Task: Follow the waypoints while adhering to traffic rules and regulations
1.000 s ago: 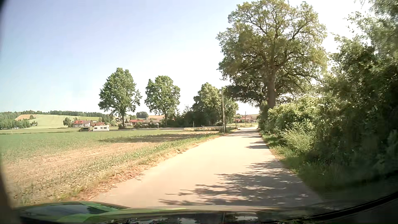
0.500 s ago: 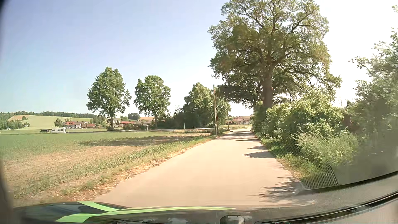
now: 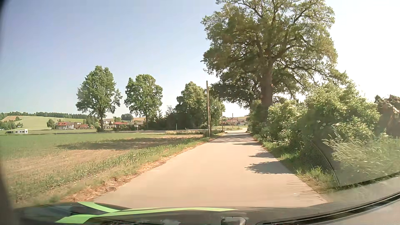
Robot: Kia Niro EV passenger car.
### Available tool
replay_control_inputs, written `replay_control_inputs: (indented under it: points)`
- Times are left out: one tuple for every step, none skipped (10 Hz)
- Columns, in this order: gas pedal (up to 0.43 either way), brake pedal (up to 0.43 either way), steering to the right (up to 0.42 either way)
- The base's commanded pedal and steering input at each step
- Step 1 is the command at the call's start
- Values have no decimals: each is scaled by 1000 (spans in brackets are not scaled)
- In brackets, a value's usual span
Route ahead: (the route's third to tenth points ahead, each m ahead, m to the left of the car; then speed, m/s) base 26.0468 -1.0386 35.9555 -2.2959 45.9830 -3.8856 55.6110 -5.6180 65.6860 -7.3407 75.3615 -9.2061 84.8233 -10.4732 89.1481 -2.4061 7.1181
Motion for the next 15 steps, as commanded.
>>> replay_control_inputs:
  points:
    - [169, 0, 26]
    - [169, 0, 24]
    - [169, 0, 20]
    - [169, 0, 19]
    - [169, 0, 19]
    - [169, 0, 19]
    - [169, 0, 19]
    - [169, 0, 19]
    - [169, 0, 19]
    - [169, 0, 19]
    - [157, 0, 22]
    - [157, 0, 26]
    - [150, 0, 31]
    - [150, 0, 34]
    - [138, 0, 35]
